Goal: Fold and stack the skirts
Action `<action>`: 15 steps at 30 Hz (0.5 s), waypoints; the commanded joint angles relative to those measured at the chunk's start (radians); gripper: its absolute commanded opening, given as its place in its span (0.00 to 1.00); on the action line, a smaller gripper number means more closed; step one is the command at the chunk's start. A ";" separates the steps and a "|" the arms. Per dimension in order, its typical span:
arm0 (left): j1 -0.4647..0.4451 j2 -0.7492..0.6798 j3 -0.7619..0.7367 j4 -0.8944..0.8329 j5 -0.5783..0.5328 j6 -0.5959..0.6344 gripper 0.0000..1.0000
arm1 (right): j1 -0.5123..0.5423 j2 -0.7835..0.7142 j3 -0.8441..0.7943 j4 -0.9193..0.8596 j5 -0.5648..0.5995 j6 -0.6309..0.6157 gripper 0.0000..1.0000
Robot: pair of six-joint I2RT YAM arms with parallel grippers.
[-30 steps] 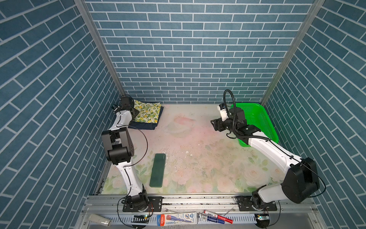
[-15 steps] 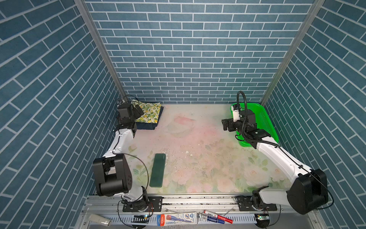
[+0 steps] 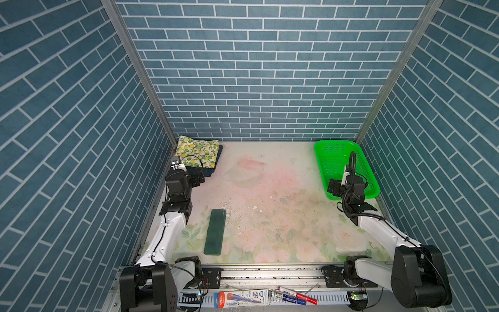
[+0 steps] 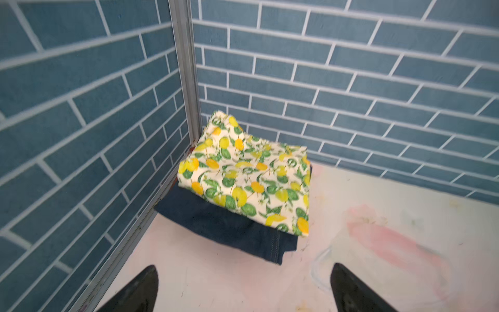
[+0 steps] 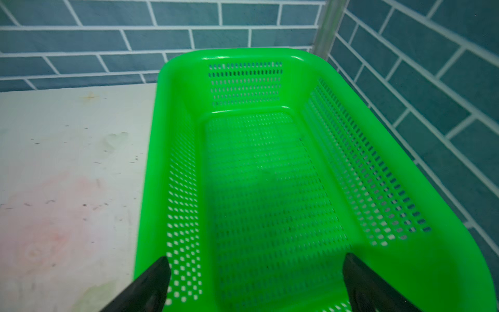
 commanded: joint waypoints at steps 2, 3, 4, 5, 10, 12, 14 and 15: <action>-0.021 0.116 -0.058 0.090 -0.075 0.075 1.00 | -0.059 0.030 -0.082 0.209 -0.017 0.004 0.98; -0.023 0.139 -0.064 0.108 -0.080 0.079 1.00 | -0.065 0.059 -0.091 0.246 -0.025 0.001 0.99; -0.026 0.154 -0.077 0.143 -0.074 0.090 1.00 | -0.067 0.091 -0.100 0.281 -0.025 -0.005 0.98; -0.027 0.164 -0.089 0.179 -0.073 0.097 1.00 | -0.068 0.114 -0.107 0.309 -0.019 -0.005 0.98; -0.029 0.264 -0.117 0.310 -0.025 0.099 1.00 | -0.089 0.190 -0.103 0.390 -0.043 -0.012 0.98; -0.030 0.313 -0.149 0.402 -0.031 0.084 1.00 | -0.096 0.203 -0.091 0.385 -0.051 -0.012 0.99; -0.035 0.322 -0.149 0.419 -0.036 0.087 1.00 | -0.104 0.213 -0.090 0.401 -0.070 -0.020 0.98; -0.039 0.331 -0.149 0.429 -0.040 0.092 1.00 | -0.109 0.230 -0.102 0.441 -0.081 -0.024 0.99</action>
